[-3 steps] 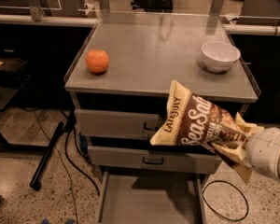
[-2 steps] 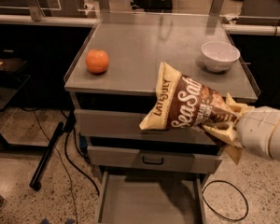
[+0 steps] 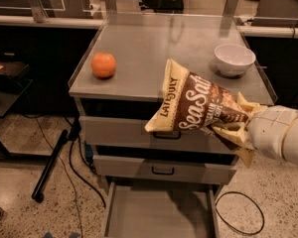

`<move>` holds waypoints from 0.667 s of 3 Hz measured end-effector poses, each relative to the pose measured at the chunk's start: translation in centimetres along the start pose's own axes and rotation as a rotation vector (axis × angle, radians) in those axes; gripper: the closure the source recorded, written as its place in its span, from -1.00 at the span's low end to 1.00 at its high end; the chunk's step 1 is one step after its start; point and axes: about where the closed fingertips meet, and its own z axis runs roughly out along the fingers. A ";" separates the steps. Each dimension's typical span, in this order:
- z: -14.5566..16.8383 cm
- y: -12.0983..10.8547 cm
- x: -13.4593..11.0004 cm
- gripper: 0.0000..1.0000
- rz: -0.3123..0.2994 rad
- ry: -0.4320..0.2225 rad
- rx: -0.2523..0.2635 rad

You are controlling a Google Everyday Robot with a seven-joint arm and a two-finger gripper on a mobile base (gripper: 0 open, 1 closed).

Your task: Pick brown chip bag from bottom drawer and place on counter

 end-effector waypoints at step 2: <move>4.8 -3.9 -5.5 1.00 -0.016 -0.057 -0.043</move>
Offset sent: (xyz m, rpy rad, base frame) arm 0.1203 0.0796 0.0580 0.0484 -0.0023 0.1648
